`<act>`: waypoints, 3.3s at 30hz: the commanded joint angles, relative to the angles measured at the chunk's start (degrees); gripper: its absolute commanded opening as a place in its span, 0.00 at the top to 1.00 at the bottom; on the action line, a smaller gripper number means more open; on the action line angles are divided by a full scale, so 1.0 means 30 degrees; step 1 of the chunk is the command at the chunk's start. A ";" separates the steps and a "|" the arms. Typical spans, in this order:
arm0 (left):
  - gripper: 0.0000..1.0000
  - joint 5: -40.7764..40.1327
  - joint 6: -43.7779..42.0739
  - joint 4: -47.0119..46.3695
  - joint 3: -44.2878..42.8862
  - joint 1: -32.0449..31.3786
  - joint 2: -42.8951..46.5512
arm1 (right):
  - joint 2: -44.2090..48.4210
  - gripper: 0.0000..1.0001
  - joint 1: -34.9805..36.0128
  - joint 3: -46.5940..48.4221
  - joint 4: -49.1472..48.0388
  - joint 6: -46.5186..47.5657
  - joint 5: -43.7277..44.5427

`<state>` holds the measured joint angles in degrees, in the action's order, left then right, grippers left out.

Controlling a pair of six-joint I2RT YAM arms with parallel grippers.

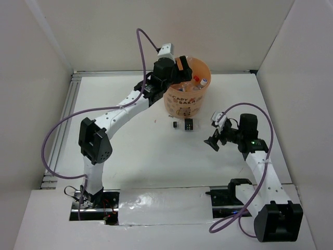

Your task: Put the plastic bottles in the bin

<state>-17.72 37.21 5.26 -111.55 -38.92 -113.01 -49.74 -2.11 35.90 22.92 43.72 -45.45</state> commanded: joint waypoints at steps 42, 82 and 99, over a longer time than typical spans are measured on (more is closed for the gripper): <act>0.05 -0.2796 0.7284 0.4781 2.8335 -0.3288 2.4811 | -1.4566 0.37 0.7676 0.4029 0.1526 1.5510 0.4399; 0.05 -0.2269 0.5936 0.3258 2.8364 -0.3288 2.5688 | -1.6642 0.38 0.4189 2.2690 0.3140 0.4820 0.2848; 0.05 -0.1741 0.4973 0.2261 2.8012 -0.3288 2.4780 | -1.3016 0.00 0.2873 2.0875 0.2209 0.2808 0.1611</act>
<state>-23.44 54.98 15.33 -25.69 -48.53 -38.52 -95.77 7.92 97.89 32.29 58.94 -39.35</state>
